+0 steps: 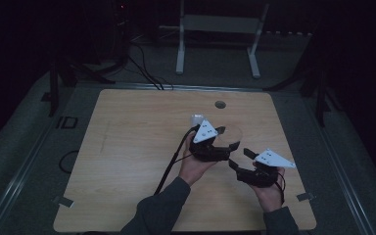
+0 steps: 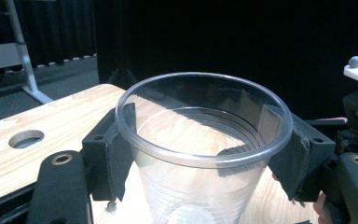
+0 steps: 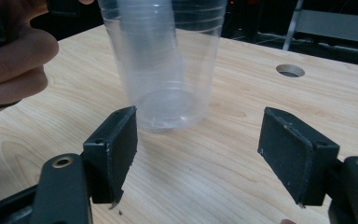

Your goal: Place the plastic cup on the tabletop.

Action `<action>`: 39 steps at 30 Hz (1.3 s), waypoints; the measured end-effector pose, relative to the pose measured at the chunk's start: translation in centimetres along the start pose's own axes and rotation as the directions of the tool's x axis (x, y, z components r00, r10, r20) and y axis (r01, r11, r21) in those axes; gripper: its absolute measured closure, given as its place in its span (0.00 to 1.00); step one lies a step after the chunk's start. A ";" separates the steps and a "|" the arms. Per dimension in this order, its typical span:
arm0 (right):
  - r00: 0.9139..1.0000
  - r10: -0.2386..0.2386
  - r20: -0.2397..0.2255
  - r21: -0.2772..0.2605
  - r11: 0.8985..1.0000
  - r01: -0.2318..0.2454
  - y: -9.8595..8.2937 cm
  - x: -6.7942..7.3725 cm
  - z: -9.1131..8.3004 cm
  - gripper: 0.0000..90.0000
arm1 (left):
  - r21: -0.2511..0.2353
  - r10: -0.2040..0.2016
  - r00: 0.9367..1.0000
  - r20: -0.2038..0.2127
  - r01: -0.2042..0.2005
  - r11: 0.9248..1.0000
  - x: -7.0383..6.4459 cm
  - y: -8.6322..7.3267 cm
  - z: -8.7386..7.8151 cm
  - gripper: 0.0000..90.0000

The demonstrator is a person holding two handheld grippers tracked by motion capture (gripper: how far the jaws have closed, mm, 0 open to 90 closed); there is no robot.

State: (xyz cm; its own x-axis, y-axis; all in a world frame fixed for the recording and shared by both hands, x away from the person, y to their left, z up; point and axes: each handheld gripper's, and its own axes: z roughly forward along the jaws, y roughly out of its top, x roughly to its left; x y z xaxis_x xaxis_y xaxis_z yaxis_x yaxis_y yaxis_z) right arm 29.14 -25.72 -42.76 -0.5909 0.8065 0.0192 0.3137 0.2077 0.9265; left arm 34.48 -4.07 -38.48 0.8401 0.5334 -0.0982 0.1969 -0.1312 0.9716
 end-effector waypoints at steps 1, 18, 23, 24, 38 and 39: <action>1.000 0.001 0.001 -0.001 1.000 -0.001 -0.1 0.0 0.0 0.31 | 0.001 0.003 1.000 -0.001 -0.003 1.000 0.0 0.0 0.0 0.33; 1.000 0.019 0.017 -0.005 1.000 -0.019 -0.4 -0.5 -0.3 0.31 | -0.007 0.009 1.000 -0.003 -0.009 1.000 0.2 -0.6 -0.1 0.33; 1.000 0.019 0.018 -0.011 1.000 -0.019 -0.4 -0.6 -0.4 0.31 | -0.004 0.014 1.000 -0.001 -0.014 1.000 0.2 -0.7 -0.1 0.33; 1.000 0.020 0.018 -0.011 1.000 -0.020 -0.4 -0.6 -0.4 0.31 | -0.004 0.014 1.000 0.000 -0.014 1.000 0.3 -0.7 -0.1 0.33; 0.999 0.025 0.023 -0.011 1.000 -0.025 -0.5 -0.7 -0.4 0.31 | 0.006 0.023 1.000 -0.013 -0.023 1.000 0.6 -1.2 -0.3 0.33; 0.999 0.025 0.023 -0.011 1.000 -0.024 -0.5 -0.7 -0.4 0.31 | 0.003 0.021 1.000 -0.010 -0.021 1.000 0.6 -1.3 -0.3 0.33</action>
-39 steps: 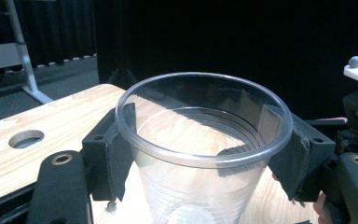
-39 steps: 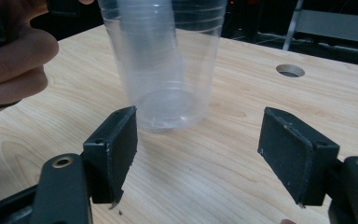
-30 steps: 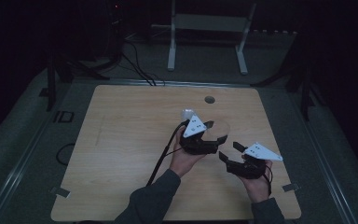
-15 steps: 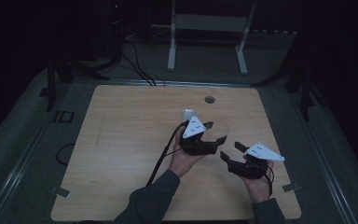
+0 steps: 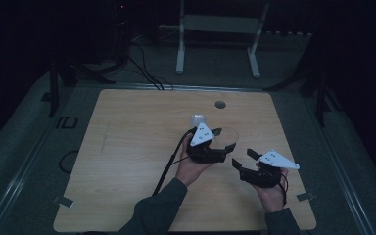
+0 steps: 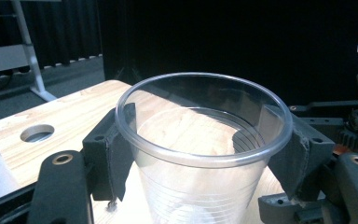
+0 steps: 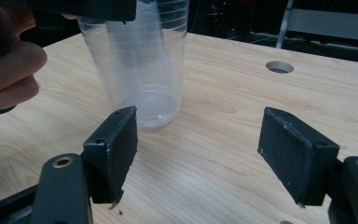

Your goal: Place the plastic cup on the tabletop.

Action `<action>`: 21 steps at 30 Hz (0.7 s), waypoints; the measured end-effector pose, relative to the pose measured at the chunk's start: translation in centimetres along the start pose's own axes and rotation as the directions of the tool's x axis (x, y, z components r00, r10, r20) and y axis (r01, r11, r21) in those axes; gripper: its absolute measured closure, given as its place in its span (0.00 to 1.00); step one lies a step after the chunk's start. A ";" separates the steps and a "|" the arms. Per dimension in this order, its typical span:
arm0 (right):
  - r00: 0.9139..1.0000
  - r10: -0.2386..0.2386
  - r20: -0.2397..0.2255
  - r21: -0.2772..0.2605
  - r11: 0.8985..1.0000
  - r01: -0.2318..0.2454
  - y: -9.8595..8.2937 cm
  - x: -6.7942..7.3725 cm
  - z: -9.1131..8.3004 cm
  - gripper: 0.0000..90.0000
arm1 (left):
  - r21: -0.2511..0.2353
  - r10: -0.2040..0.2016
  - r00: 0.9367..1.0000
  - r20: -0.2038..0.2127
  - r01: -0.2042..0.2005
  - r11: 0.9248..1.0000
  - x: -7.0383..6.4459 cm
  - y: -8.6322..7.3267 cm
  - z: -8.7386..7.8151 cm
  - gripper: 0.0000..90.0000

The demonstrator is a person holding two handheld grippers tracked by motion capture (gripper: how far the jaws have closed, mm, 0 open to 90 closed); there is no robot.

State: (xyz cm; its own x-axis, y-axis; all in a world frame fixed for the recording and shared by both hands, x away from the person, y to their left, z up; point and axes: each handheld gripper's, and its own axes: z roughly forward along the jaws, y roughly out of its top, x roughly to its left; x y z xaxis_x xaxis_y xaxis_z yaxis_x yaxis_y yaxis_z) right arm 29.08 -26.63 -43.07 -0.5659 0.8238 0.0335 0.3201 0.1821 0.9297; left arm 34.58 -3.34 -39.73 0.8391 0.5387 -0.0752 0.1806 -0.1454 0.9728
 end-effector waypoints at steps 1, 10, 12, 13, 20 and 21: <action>1.000 0.000 0.000 0.000 1.000 0.000 0.0 0.0 0.0 0.31 | -0.001 0.001 1.000 0.001 -0.001 1.000 0.0 -0.1 0.0 0.33; 1.000 0.004 0.006 -0.004 1.000 -0.004 0.0 -0.2 -0.1 0.31 | -0.002 -0.001 1.000 0.003 0.001 1.000 0.2 -0.6 -0.1 0.33; 1.000 0.006 0.006 -0.004 1.000 -0.006 0.0 -0.2 -0.1 0.31 | 0.000 0.002 1.000 0.000 -0.002 1.000 0.2 -0.7 0.0 0.33; 1.000 0.006 0.005 -0.003 1.000 -0.006 -0.1 -0.2 -0.1 0.31 | 0.000 0.001 1.000 -0.001 -0.001 1.000 0.2 -0.8 0.0 0.33; 1.000 0.005 0.006 -0.003 1.000 -0.005 -0.1 -0.2 -0.2 0.31 | 0.002 0.001 1.000 -0.001 -0.001 1.000 0.3 -1.1 -0.1 0.33; 1.000 0.006 0.006 -0.003 1.000 -0.006 -0.1 -0.2 -0.2 0.31 | 0.002 0.000 1.000 -0.001 0.000 1.000 0.3 -1.1 -0.1 0.33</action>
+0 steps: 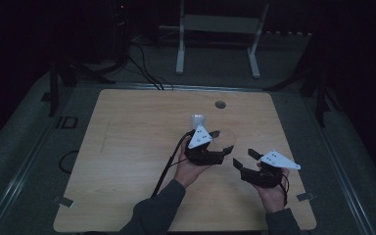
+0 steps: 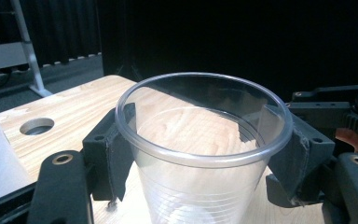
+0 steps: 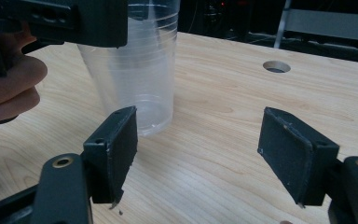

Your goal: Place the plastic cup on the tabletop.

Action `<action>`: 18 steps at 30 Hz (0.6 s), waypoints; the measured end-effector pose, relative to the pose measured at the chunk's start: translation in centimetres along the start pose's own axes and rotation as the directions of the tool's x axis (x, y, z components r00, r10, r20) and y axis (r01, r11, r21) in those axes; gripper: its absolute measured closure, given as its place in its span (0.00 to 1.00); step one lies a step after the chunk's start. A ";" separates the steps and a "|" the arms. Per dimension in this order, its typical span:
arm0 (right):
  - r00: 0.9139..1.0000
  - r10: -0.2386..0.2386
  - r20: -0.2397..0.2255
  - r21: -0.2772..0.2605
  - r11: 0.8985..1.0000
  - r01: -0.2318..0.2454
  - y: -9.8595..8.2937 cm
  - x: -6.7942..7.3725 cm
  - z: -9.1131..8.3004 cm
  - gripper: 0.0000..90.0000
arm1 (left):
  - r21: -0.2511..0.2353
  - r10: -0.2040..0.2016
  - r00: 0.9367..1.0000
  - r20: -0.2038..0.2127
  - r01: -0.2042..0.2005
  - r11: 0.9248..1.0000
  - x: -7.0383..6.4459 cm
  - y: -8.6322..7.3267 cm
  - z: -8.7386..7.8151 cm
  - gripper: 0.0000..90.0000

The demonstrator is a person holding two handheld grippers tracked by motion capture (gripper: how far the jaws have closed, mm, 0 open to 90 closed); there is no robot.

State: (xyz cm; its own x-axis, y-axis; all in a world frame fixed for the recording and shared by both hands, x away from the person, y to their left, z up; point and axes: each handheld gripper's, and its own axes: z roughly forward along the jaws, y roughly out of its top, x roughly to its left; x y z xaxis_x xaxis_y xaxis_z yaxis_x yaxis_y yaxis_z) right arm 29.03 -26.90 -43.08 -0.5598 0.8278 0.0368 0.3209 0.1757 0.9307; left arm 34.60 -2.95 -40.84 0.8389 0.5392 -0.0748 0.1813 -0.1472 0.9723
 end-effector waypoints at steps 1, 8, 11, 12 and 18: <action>1.000 0.000 -0.001 -0.001 1.000 0.000 0.0 0.0 0.0 0.31 | 0.001 0.000 1.000 0.001 0.000 1.000 0.0 0.0 0.0 0.33; 1.000 -0.001 0.003 -0.001 1.000 0.001 0.0 -0.1 0.0 0.31 | -0.001 0.002 1.000 0.002 -0.002 1.000 0.0 -0.3 0.1 0.33; 1.000 0.000 0.004 0.000 1.000 0.000 0.0 -0.1 -0.1 0.31 | -0.001 0.004 1.000 0.001 -0.004 1.000 -0.1 -0.4 0.1 0.33; 1.000 0.000 0.004 -0.001 1.000 0.000 0.0 -0.1 -0.1 0.31 | 0.001 0.006 1.000 0.001 -0.006 1.000 -0.1 -0.5 0.1 0.33; 1.000 -0.001 0.004 -0.001 1.000 0.001 0.0 -0.1 -0.1 0.31 | 0.003 0.009 1.000 -0.002 -0.009 1.000 -0.1 -0.7 0.1 0.33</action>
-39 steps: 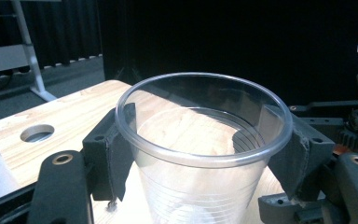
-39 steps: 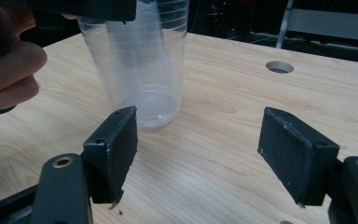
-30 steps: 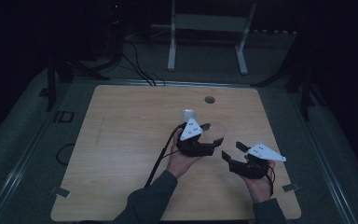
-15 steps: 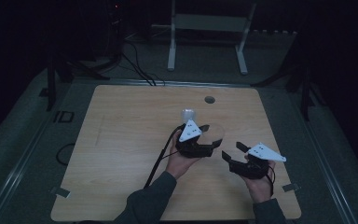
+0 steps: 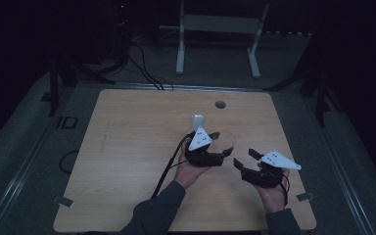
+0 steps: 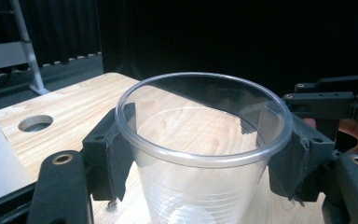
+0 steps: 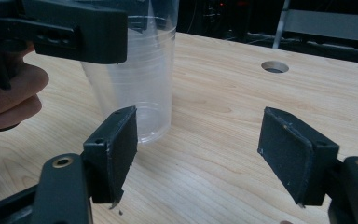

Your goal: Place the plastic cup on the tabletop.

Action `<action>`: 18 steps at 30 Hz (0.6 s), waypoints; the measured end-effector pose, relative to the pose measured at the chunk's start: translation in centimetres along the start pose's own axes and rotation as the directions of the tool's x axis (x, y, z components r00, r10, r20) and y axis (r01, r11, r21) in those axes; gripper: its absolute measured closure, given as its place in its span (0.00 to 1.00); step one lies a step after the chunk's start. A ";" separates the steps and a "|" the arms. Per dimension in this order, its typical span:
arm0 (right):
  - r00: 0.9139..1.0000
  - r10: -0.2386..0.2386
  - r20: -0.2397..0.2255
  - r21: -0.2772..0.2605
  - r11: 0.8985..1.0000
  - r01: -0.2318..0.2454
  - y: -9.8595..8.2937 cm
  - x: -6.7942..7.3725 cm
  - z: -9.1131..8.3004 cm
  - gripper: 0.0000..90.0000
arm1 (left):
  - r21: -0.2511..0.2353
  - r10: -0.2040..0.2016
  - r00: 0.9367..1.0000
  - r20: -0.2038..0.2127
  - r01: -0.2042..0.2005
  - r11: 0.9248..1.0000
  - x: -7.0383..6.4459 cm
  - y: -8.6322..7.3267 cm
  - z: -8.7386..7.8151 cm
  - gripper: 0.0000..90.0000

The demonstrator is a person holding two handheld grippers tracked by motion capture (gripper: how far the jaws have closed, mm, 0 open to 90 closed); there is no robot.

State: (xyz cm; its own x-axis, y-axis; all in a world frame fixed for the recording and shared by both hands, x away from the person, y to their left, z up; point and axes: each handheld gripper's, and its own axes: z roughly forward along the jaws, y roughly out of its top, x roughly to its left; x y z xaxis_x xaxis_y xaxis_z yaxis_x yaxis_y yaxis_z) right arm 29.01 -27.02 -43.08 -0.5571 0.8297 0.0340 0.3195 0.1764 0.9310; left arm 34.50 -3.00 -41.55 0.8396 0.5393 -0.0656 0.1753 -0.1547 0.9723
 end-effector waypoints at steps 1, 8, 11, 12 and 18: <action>1.000 0.000 0.000 0.000 1.000 0.000 0.0 0.0 0.0 0.31 | 0.000 -0.001 1.000 0.000 0.001 1.000 0.0 0.0 0.0 0.33; 1.000 0.003 0.000 0.000 1.000 -0.003 -0.1 0.0 0.0 0.31 | 0.002 -0.002 1.000 -0.004 0.002 1.000 0.1 -0.3 0.0 0.33; 1.000 0.003 0.000 0.000 1.000 -0.003 -0.1 0.0 0.0 0.31 | 0.004 0.002 1.000 -0.005 -0.002 1.000 0.1 -0.5 0.0 0.33; 1.000 0.003 0.000 0.000 1.000 -0.003 -0.1 0.0 0.0 0.31 | 0.004 0.002 1.000 -0.005 -0.002 1.000 0.1 -0.5 0.0 0.33; 1.000 0.003 0.001 -0.001 1.000 -0.003 -0.1 -0.1 0.0 0.31 | 0.004 0.006 1.000 -0.004 -0.006 1.000 0.2 -0.7 0.0 0.33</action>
State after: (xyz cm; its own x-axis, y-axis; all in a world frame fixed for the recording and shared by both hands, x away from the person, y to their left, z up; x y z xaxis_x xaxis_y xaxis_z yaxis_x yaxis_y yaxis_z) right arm 29.02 -27.12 -43.12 -0.5552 0.8309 0.0361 0.3204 0.1737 0.9312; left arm 34.52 -2.83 -42.27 0.8386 0.5416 -0.0591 0.1727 -0.1613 0.9717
